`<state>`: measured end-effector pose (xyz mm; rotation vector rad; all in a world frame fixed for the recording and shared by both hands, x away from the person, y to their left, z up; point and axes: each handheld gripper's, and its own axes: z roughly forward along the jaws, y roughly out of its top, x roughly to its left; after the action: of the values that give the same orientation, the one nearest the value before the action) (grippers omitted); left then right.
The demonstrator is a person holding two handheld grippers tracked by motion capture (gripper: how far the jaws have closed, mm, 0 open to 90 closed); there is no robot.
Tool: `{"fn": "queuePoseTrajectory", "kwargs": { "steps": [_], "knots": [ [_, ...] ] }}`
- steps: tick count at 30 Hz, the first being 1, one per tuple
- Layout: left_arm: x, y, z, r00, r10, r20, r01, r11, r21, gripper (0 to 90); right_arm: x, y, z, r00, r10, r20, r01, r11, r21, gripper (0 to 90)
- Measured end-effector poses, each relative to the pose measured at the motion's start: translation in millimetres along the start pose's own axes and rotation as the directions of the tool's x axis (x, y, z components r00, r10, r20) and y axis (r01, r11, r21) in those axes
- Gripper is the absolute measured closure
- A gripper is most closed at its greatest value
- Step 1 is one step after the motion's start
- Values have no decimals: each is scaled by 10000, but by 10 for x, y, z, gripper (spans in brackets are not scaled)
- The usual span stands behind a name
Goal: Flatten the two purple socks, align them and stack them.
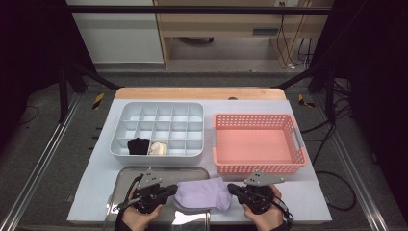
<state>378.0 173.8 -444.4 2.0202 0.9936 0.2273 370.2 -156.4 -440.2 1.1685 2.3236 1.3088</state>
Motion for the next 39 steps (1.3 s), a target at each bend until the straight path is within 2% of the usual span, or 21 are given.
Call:
{"fn": "queuePoseTrajectory", "kwargs": {
  "steps": [11, 15, 26, 28, 29, 30, 33, 36, 39],
  "knots": [
    [-19, -48, 47, 9999, 102, 113, -107, 9987, 495, 874, 1, -51, 37, 10000, 44, -46, -42, 9997, 254, 888],
    [-14, -64, 72, 9998, 209, -24, -207, 9981, 588, 874, -27, -106, 115, 10000, 80, 25, -81, 9984, 561, 887],
    [-27, -101, 126, 9990, 374, -245, -352, 9958, 843, 871, -59, -179, 252, 9998, -42, 218, 22, 9958, 911, 882],
    [-24, -103, 121, 9986, 408, -326, -383, 9965, 745, 850, -56, -184, 265, 9998, -50, 167, 34, 9956, 935, 859],
    [-18, -100, 107, 9983, 402, -416, -377, 9975, 594, 764, -55, -174, 238, 9998, 2, 223, -19, 9972, 754, 815],
    [-18, -99, 99, 9983, 337, -466, -315, 9984, 465, 764, -55, -174, 238, 9998, 2, 223, -19, 9972, 754, 815],
    [3, -95, 63, 9972, 229, -716, -222, 9997, 106, 628, -80, -158, 148, 9994, 169, 287, -179, 9993, 340, 777],
    [6, -102, 60, 9965, 226, -804, -217, 9997, 124, 545, -102, -200, 116, 9995, 203, 231, -209, 9994, 272, 753],
    [-1, -125, 91, 9965, 171, -816, -148, 9995, 288, 522, -102, -236, 171, 9997, 237, 115, -244, 9980, 587, 781]
  ]
}}
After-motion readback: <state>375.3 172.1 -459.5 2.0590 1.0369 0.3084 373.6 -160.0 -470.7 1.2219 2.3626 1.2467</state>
